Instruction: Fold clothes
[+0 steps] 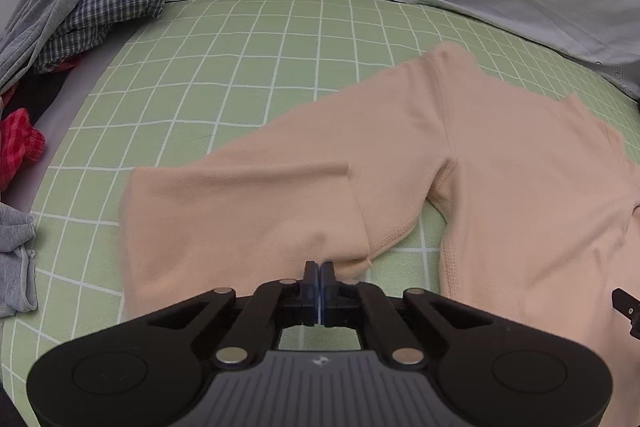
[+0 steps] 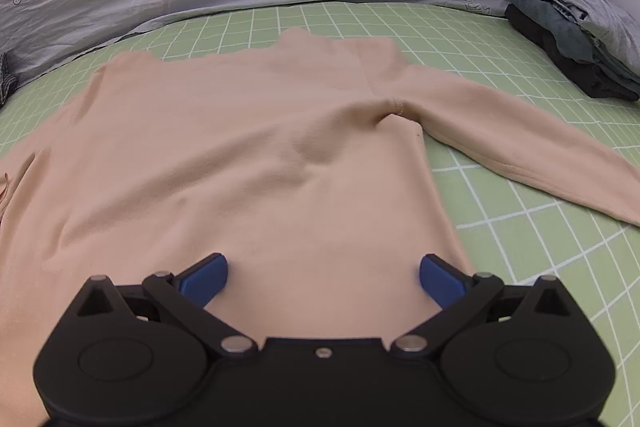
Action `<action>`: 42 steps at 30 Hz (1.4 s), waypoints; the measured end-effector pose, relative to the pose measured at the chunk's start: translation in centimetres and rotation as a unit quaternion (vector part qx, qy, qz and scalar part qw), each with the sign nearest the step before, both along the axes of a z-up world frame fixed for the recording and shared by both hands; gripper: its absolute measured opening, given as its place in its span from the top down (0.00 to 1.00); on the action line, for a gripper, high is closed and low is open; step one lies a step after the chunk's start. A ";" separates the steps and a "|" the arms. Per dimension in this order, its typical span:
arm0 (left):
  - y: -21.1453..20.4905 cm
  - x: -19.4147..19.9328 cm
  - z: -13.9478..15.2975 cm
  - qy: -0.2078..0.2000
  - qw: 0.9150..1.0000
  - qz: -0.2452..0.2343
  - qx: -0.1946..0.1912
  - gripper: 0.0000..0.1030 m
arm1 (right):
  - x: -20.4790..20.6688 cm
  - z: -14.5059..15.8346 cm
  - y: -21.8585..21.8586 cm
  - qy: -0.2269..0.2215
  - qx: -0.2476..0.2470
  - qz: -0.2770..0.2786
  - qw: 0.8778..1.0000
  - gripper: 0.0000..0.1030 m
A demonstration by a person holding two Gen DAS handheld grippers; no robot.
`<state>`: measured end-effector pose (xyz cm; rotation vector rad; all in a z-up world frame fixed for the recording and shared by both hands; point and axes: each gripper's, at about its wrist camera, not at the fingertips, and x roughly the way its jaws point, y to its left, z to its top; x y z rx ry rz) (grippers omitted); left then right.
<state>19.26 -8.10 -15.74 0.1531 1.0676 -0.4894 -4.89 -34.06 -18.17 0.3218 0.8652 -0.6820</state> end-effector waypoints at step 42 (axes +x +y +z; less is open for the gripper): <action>21.1 -7.3 0.4 0.041 0.922 0.384 -0.031 0.97 | -1.1 -0.6 0.7 -0.036 -0.029 0.016 0.999 0.00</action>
